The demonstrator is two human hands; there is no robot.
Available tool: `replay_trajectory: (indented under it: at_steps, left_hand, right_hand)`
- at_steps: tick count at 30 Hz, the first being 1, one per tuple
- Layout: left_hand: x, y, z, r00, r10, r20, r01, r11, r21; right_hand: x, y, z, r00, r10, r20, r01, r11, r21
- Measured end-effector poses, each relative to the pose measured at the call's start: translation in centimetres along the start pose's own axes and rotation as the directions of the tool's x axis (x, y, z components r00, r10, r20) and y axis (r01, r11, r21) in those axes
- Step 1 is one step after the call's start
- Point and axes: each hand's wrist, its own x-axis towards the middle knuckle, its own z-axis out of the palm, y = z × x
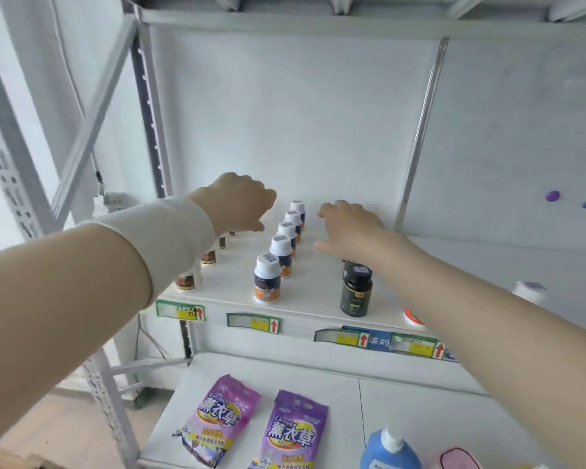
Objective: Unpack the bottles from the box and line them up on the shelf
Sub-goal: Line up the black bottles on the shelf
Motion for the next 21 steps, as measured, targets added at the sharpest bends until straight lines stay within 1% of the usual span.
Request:
replay_trajectory:
  at_steps: [3,7,11,15,18,21]
  left_hand:
    - [-5.9,-2.5,1.4,0.999,-0.050,0.014,0.049,0.995,0.082]
    - [-13.3,-6.4,4.0,0.990,-0.113,0.082,0.101,0.984,0.145]
    - [-20.8,-11.9,7.8,0.964,-0.204,0.169,0.184,0.975,0.126]
    - [-29.3,-18.1,13.6,0.917,-0.315,0.246,0.301,0.949,0.092]
    - [-36.6,-22.2,20.1,0.850,-0.399,0.343,0.414,0.910,0.034]
    - [-44.3,-24.8,27.1,0.764,-0.456,0.456,0.504,0.863,0.019]
  right_hand:
    - [-1.3,-4.8,0.6,0.997,-0.073,-0.019,0.072,0.997,-0.028]
    - [-2.7,-12.2,1.1,0.983,-0.181,-0.007,0.181,0.983,-0.043]
    - [-2.2,-21.8,2.5,0.947,-0.321,0.027,0.322,0.946,-0.047]
    - [-0.7,-34.1,6.0,0.875,-0.481,0.057,0.484,0.874,-0.045]
    - [-0.2,-44.0,11.1,0.803,-0.588,0.102,0.590,0.807,0.008]
    - [-1.1,-52.8,17.3,0.715,-0.671,0.198,0.682,0.731,0.016]
